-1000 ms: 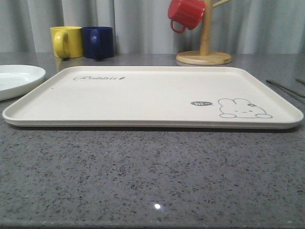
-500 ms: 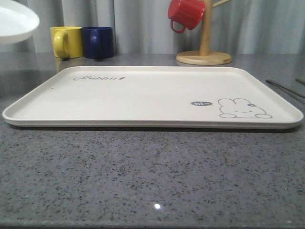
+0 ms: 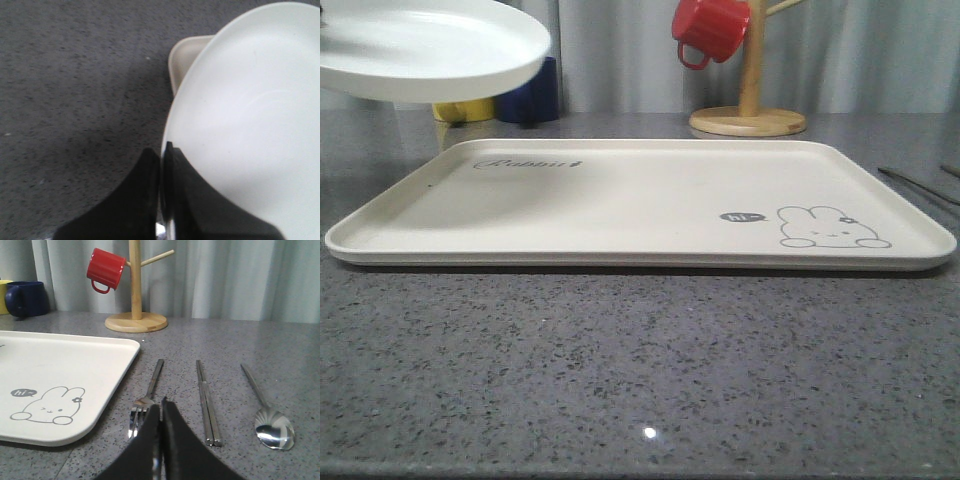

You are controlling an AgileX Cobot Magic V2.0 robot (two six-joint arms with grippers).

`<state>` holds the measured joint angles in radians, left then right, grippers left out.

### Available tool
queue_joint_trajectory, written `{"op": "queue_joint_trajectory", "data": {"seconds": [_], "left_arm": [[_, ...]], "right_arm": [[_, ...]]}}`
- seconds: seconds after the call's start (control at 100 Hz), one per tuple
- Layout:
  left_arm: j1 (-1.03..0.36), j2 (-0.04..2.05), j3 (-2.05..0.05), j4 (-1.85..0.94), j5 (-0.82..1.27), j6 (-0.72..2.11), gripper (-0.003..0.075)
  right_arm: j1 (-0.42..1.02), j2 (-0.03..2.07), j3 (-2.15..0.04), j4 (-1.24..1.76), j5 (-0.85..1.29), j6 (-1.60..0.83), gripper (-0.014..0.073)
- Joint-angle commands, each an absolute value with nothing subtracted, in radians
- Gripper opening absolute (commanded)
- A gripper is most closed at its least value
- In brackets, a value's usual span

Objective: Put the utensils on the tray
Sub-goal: 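Lower the plate onto the tray and open the left gripper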

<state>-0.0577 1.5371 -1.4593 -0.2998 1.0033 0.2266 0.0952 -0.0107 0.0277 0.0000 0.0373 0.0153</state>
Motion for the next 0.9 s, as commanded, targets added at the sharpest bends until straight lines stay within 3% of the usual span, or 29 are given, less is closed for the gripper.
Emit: {"op": "queue_joint_trajectory", "data": {"seconds": [0.0,0.32,0.76,0.89], "left_arm": [[-0.111,1.543,-1.493,-0.339,0.956,0.23,-0.0018],[-0.216,1.698,-1.493,-0.429,0.915,0.234,-0.0018],[-0.232,1.767,-1.493,-0.434,0.923,0.238,-0.0015],[-0.232,1.769,-1.493,-0.434,0.925,0.24,0.0066]], "right_arm": [[0.089,-0.03,0.01,0.0,-0.047,0.008,-0.0068],[0.089,-0.03,0.01,0.0,-0.047,0.008,-0.0068],[0.089,-0.03,0.01,0.0,-0.047,0.008,-0.0068],[0.089,-0.03,0.01,0.0,-0.047,0.008,-0.0068]]}}
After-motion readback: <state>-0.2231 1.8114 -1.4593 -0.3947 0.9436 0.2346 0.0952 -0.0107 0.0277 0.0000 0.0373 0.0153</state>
